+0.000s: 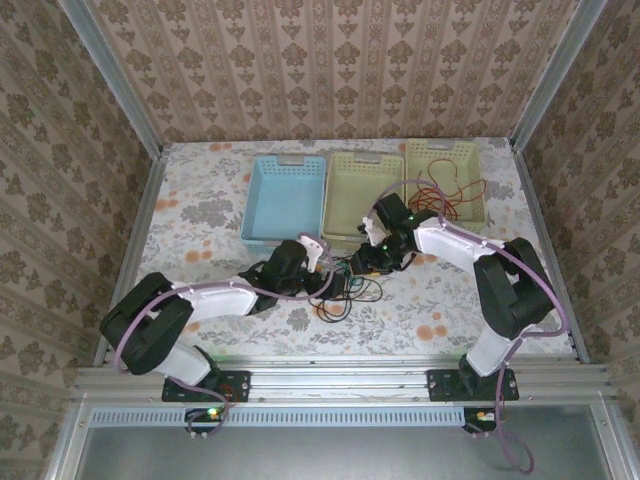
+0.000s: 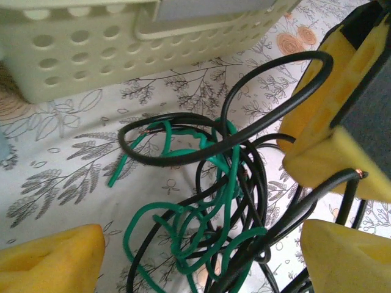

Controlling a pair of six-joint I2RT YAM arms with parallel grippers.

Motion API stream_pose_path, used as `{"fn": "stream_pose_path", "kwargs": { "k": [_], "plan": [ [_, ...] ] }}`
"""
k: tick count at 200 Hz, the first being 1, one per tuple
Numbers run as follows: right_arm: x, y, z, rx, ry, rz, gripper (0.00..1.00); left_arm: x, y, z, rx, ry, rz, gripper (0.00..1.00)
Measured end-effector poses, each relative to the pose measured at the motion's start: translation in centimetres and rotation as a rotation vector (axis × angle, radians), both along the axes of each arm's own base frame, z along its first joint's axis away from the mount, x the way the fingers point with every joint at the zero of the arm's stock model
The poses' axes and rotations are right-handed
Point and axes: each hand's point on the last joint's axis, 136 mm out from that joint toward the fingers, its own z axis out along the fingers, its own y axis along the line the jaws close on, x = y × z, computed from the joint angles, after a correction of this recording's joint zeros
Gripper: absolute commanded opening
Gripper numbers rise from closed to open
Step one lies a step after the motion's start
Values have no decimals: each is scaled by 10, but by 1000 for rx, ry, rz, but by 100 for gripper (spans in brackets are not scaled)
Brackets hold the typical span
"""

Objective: Untangle the cables

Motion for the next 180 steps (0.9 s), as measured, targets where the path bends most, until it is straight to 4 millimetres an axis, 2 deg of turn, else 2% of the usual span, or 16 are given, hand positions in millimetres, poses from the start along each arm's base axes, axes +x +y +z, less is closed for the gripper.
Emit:
{"fn": "stream_pose_path", "kwargs": {
  "k": [18, 32, 56, 75, 108, 137, 159, 180],
  "plan": [
    [-3, 0, -1, 1, 8, 12, 6, 1, -4, -3, 2, 6, -10, 83],
    [-4, 0, -1, 1, 11, 15, 0, 2, -6, -6, 8, 9, -11, 81],
    [-4, 0, 3, 8, -1, 14, 0, 5, -9, -14, 21, 16, -12, 75],
    [-7, -1, 16, 29, -40, 7, 0, 8, -9, -26, 37, 28, -6, 69],
    [-6, -1, 58, 89, -140, -19, 0, 17, -7, -42, 60, 40, 16, 53],
    [-2, -6, 91, 114, -233, -62, 0, 20, -7, -43, 60, 35, 26, 52],
    [9, -24, 123, 98, -354, -140, 0, 21, -6, -43, 62, 33, 29, 53],
    [19, -52, 166, 69, -538, -251, 0, 21, -6, -44, 61, 31, 30, 54]
  ]
}}
